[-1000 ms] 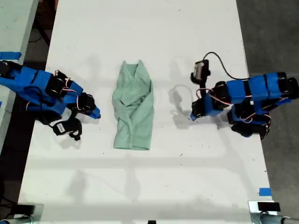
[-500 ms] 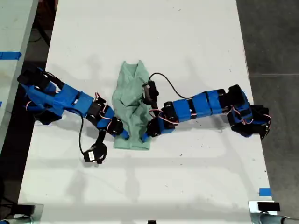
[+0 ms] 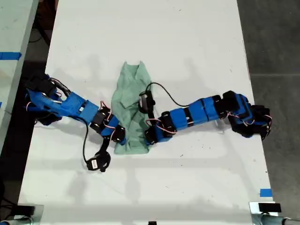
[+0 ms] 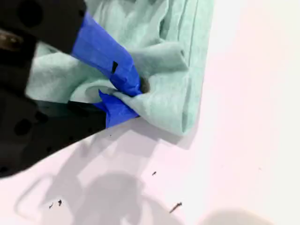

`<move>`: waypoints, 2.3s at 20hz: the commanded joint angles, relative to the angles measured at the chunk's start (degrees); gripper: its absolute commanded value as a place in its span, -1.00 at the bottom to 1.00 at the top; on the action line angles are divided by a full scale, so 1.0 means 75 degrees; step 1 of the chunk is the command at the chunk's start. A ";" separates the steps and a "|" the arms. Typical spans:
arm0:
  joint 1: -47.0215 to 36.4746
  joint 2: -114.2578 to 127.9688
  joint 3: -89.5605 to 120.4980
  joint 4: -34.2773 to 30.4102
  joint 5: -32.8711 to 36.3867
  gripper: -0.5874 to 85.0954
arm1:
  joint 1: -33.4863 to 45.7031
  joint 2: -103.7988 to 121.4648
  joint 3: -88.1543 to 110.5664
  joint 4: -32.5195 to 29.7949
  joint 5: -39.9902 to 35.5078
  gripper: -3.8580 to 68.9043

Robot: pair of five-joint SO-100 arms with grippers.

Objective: Fold t shirt

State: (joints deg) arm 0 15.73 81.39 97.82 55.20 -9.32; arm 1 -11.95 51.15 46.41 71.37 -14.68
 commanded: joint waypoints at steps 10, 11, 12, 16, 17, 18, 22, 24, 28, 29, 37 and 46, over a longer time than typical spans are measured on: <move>-0.1324 0.2145 -0.3961 0.3961 0.1711 -0.99 | 0.1383 0.3445 -0.0398 0.1207 -0.2320 -0.90; -0.1781 0.2285 -0.3820 0.4266 0.1875 -0.99 | 0.1852 0.3422 -0.0422 0.1324 -0.2695 -0.88; -0.2262 0.2461 -0.3527 0.4500 0.2027 -0.99 | 0.2297 0.3398 -0.0457 0.1359 -0.3047 -0.88; -0.4254 0.3211 -0.1781 0.4699 0.3023 -0.39 | 0.3785 0.3527 -0.0539 0.1547 -0.3832 -0.13; -0.4676 0.3387 -0.1453 0.4734 0.3328 -0.16 | 0.4113 0.3645 -0.0551 0.1734 -0.3926 0.08; -0.5004 0.3598 -0.1207 0.4746 0.3563 -0.15 | 0.4453 0.3820 -0.0562 0.2039 -0.4020 0.13; -0.5906 0.4992 -0.0469 0.4816 0.3867 -0.28 | 0.5531 0.4652 -0.0340 0.3773 -0.4512 -0.13; -0.5859 0.5930 -0.0082 0.4840 0.3844 -0.30 | 0.5754 0.6059 0.1172 0.3820 -0.4605 -0.20; -0.5379 0.9773 0.1547 0.4805 0.2824 -0.45 | 0.5238 0.9785 0.4758 0.3844 -0.3645 -0.48; -0.4945 1.0770 0.2062 0.4629 0.2309 -0.63 | 0.4770 1.0699 0.5695 0.3844 -0.3105 -0.54; -0.1406 1.6617 1.1836 -0.2402 0.0352 -0.90 | 0.0527 1.9336 1.4695 0.2168 0.0480 -0.79; -0.0949 1.6512 1.2105 0.0398 0.3680 -0.71 | 0.0246 1.9957 1.7379 0.1066 -0.3293 -0.85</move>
State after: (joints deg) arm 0 6.59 204.87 186.24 58.01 13.62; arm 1 -9.76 200.30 174.02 81.12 -42.28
